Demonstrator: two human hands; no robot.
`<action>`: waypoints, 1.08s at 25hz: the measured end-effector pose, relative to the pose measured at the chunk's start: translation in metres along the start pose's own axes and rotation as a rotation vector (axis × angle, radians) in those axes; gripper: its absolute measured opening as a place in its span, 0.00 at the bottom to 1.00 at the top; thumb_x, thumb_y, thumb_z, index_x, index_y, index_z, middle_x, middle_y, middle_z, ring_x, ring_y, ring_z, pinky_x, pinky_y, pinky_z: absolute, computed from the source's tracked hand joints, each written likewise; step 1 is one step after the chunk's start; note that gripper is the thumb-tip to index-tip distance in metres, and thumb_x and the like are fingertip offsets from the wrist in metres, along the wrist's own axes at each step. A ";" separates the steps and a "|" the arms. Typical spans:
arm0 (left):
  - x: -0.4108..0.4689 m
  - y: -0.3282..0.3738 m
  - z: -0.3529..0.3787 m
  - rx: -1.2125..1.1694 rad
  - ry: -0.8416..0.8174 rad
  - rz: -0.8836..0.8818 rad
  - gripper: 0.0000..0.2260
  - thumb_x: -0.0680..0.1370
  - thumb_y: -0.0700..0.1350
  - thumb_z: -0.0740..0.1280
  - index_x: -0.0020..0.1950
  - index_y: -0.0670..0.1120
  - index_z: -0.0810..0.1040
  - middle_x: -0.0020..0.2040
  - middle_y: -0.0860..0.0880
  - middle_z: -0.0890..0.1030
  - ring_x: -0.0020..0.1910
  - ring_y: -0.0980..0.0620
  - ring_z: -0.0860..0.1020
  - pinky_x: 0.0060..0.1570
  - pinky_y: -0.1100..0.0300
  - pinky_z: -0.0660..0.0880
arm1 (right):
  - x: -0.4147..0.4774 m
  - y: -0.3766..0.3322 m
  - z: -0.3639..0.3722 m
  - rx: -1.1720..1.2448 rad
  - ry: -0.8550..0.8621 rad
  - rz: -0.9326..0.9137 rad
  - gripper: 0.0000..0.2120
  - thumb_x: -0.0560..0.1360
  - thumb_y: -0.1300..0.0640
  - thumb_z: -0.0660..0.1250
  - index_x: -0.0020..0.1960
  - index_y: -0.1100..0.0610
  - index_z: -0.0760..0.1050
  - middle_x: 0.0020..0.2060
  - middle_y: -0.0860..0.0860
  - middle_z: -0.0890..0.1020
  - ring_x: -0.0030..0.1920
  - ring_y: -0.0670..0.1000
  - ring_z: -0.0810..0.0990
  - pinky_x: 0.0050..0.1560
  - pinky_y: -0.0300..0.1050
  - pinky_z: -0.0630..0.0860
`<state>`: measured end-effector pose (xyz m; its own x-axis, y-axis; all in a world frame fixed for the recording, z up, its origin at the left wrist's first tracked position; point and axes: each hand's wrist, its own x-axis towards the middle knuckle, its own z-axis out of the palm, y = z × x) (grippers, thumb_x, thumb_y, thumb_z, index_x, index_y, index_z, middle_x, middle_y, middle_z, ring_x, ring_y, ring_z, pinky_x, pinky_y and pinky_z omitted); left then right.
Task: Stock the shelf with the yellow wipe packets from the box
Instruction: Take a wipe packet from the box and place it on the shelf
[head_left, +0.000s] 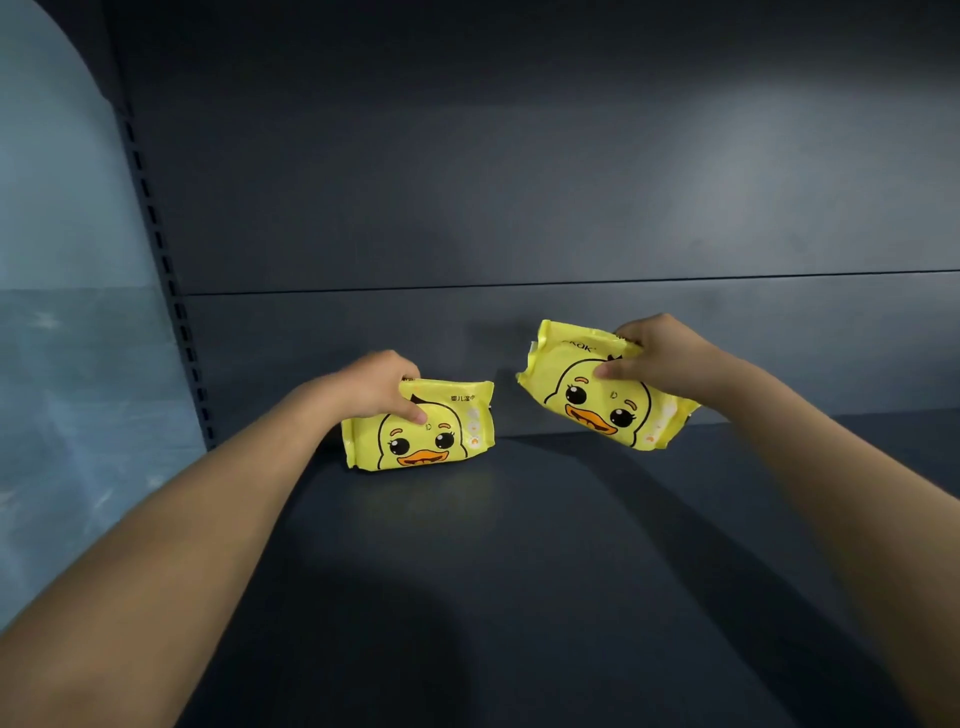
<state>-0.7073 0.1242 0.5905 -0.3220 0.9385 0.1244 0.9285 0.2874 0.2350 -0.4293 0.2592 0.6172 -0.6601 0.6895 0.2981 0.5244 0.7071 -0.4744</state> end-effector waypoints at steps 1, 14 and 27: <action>0.001 -0.006 -0.001 0.003 0.010 -0.001 0.10 0.68 0.49 0.75 0.38 0.49 0.74 0.37 0.54 0.76 0.38 0.54 0.74 0.33 0.61 0.67 | 0.004 -0.005 0.003 0.003 -0.010 -0.008 0.06 0.73 0.53 0.70 0.45 0.55 0.76 0.38 0.49 0.80 0.36 0.46 0.78 0.36 0.39 0.75; 0.015 -0.034 0.039 0.246 0.428 0.203 0.23 0.70 0.52 0.72 0.63 0.46 0.72 0.58 0.46 0.69 0.60 0.47 0.67 0.58 0.55 0.65 | 0.023 -0.026 0.029 0.014 -0.029 0.003 0.07 0.73 0.54 0.70 0.47 0.56 0.76 0.37 0.48 0.80 0.36 0.45 0.79 0.35 0.37 0.75; -0.052 -0.071 -0.013 0.301 0.210 0.048 0.17 0.78 0.51 0.62 0.65 0.49 0.70 0.64 0.47 0.69 0.65 0.47 0.65 0.63 0.50 0.68 | 0.039 -0.098 0.074 -0.023 -0.237 -0.197 0.07 0.71 0.54 0.73 0.45 0.54 0.77 0.39 0.49 0.79 0.41 0.48 0.78 0.39 0.39 0.72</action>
<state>-0.7593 0.0528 0.5797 -0.2786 0.9015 0.3311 0.9462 0.3167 -0.0661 -0.5463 0.2048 0.6135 -0.8560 0.4849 0.1793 0.3843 0.8289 -0.4065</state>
